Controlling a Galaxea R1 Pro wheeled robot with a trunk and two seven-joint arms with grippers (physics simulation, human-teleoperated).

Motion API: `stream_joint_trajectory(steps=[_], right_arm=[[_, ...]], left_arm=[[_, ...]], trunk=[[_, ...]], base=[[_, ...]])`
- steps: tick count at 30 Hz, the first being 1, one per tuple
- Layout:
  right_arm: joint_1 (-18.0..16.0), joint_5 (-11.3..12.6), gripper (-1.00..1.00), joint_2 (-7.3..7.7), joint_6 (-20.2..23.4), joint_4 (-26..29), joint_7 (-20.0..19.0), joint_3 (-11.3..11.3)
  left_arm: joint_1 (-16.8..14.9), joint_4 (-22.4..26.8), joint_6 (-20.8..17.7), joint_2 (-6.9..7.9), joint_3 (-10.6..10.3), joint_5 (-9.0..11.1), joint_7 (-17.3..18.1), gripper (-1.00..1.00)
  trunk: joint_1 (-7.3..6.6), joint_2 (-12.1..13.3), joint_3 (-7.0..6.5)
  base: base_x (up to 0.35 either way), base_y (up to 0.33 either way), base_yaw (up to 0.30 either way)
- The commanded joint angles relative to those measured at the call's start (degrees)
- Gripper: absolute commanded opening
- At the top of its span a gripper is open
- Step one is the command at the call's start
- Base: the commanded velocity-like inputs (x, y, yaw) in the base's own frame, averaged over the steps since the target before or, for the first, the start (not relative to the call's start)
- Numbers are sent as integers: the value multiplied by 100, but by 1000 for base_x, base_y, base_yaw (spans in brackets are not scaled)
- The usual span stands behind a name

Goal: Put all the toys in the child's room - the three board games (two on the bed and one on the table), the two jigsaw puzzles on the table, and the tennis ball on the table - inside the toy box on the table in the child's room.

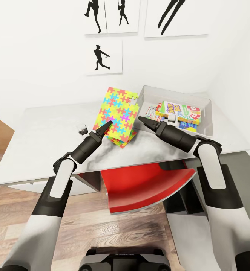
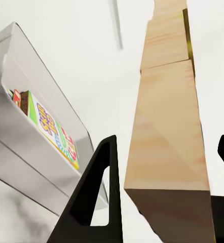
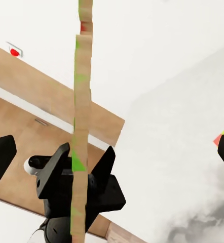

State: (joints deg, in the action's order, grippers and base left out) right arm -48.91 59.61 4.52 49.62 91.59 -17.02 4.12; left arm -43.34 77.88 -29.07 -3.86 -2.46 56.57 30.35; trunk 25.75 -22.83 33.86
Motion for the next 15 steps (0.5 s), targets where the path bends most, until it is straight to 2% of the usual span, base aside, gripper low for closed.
stream_joint_trajectory(steps=[1, 8, 15], right_arm=[[-4, -26, 100, 3, 12, -1, -29, 1], [-16, -27, 100, -23, 10, -5, -9, 13], [-26, -40, 100, -186, 15, -8, 154, 17]], left_arm=[[-3, 0, -45, -2, 4, 47, -6, -100], [-1, -1, -46, -6, 2, 47, -39, -100], [-5, -1, -42, -10, -53, 47, -59, -100]], trunk=[[3, -9, 7], [3, -9, 7], [3, -9, 7]], base=[[0, 0, 0], [0, 0, 0], [0, 0, 0]])
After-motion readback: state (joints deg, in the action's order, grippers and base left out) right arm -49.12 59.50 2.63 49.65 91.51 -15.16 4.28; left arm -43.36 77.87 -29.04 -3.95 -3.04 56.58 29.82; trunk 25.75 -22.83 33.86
